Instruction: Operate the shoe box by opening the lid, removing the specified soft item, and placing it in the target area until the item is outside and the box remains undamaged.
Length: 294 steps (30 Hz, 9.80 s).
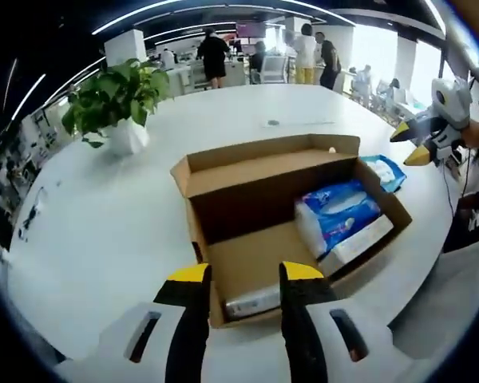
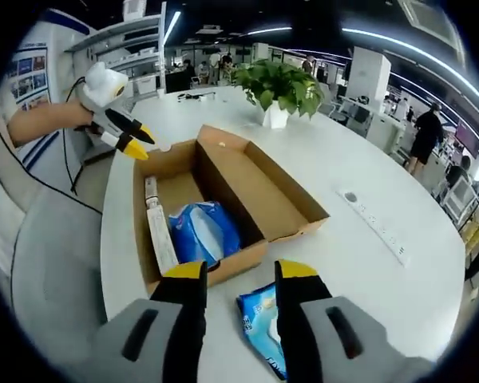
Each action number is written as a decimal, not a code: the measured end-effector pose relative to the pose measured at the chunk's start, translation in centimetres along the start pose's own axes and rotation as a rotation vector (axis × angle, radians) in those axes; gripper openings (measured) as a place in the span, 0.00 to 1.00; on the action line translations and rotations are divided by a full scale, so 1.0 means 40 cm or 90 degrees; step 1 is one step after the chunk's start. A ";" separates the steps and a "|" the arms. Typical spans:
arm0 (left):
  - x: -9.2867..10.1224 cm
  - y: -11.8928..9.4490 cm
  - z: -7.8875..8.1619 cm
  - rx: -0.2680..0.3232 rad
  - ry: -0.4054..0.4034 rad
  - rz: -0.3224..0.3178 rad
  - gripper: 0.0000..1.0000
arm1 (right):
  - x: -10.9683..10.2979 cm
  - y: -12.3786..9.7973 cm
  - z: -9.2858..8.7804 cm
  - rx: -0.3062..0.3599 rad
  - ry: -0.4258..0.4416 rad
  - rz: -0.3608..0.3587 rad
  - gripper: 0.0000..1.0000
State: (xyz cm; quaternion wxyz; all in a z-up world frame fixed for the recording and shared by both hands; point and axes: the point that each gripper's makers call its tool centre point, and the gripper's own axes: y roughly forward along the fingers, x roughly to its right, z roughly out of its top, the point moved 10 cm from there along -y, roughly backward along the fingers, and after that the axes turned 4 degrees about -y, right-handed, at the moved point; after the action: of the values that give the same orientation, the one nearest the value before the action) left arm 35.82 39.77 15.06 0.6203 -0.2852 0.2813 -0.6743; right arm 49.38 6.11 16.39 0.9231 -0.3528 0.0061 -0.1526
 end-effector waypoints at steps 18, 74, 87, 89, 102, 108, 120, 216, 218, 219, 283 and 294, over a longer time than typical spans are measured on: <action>-0.060 0.003 -0.073 -0.026 -0.081 0.030 0.17 | -0.033 0.107 0.024 -0.015 -0.051 0.031 0.23; -0.058 0.027 -0.091 -0.023 -0.143 0.045 0.01 | -0.066 0.273 0.059 -0.054 -0.111 0.030 0.00; -0.032 0.014 -0.048 0.017 0.005 0.046 0.12 | -0.073 0.255 0.079 -0.032 -0.115 0.040 0.00; -0.017 0.014 -0.032 0.022 0.045 0.045 0.14 | -0.074 0.254 0.081 -0.031 -0.115 0.041 0.00; 0.185 0.100 0.065 0.067 0.217 -0.180 0.16 | -0.079 0.253 0.088 -0.026 -0.118 0.047 0.00; 0.248 0.140 0.075 0.052 0.263 -0.240 0.16 | -0.080 0.250 0.094 -0.021 -0.119 0.047 0.00; 0.326 0.196 0.086 0.026 0.342 -0.333 0.15 | -0.076 0.230 0.113 -0.005 -0.121 0.042 0.00; 0.971 0.254 0.394 0.083 0.500 -0.635 0.00 | 0.284 -0.336 -0.195 -0.006 0.063 -0.079 0.00; 0.987 0.268 0.391 0.078 0.504 -0.640 0.00 | 0.288 -0.340 -0.208 -0.011 0.066 -0.077 0.00; 0.995 0.275 0.390 0.075 0.505 -0.643 0.00 | 0.290 -0.342 -0.214 -0.013 0.067 -0.075 0.00; 1.174 0.543 0.309 -0.001 0.478 -0.676 0.00 | 0.410 -0.276 -0.481 -0.107 0.108 -0.042 0.00; 1.170 0.537 0.299 0.001 0.492 -0.673 0.00 | 0.399 -0.275 -0.494 -0.117 0.098 -0.051 0.00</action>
State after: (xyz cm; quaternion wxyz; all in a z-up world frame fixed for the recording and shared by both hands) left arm 55.95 -8.75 9.10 0.0596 -0.1215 0.3051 -0.9427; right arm 59.20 -19.05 10.26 0.8769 -0.4231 0.0770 -0.2149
